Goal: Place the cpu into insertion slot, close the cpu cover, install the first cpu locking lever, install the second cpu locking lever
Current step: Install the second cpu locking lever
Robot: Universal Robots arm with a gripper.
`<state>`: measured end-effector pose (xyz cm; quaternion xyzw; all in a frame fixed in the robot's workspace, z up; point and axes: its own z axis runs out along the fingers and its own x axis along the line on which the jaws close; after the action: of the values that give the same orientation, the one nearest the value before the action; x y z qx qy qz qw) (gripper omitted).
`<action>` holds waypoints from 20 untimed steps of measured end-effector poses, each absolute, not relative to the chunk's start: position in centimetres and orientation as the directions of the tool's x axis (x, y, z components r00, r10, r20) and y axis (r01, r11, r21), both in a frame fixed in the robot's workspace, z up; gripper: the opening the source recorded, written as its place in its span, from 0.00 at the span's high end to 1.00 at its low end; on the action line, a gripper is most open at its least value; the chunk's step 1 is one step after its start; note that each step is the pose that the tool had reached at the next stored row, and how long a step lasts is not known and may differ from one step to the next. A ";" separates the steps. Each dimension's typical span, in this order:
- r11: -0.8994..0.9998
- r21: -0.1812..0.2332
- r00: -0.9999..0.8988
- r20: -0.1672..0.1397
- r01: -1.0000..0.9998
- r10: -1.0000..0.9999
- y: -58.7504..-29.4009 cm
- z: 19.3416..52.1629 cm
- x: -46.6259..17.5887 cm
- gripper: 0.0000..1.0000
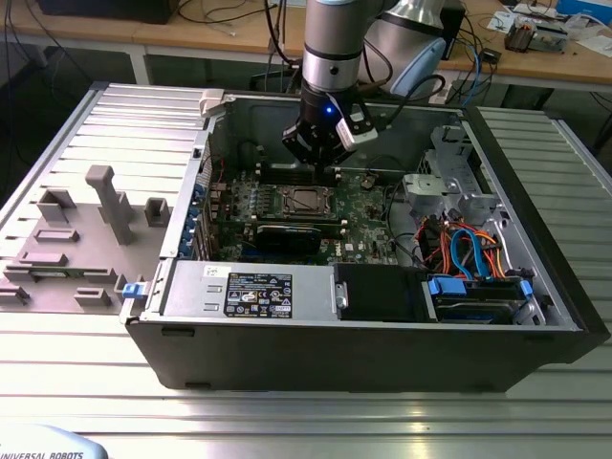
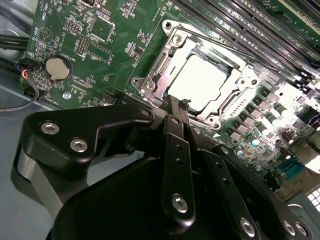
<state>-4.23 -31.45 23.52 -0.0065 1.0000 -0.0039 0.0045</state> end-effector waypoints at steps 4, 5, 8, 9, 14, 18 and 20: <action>1.000 -0.008 -1.000 -0.009 -0.013 -0.013 -31.4 23.9 -4.2 0.89; 1.000 -0.008 -1.000 -0.009 -0.013 -0.013 -31.4 24.0 -4.2 0.89; 1.000 -0.008 -1.000 -0.009 -0.013 -0.013 -31.4 24.1 -4.2 0.89; 1.000 -0.008 -1.000 -0.009 -0.013 -0.013 -31.4 24.1 -4.2 0.89; 1.000 -0.008 -1.000 -0.009 -0.013 -0.013 -31.4 24.2 -4.2 0.89; 1.000 -0.008 -1.000 -0.009 -0.013 -0.013 -31.6 24.2 -4.2 0.89; 1.000 -0.008 -1.000 -0.009 -0.013 -0.013 -31.7 24.2 -4.2 0.89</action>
<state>-4.23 -31.67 24.16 -0.0064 1.0000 -0.0041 0.0045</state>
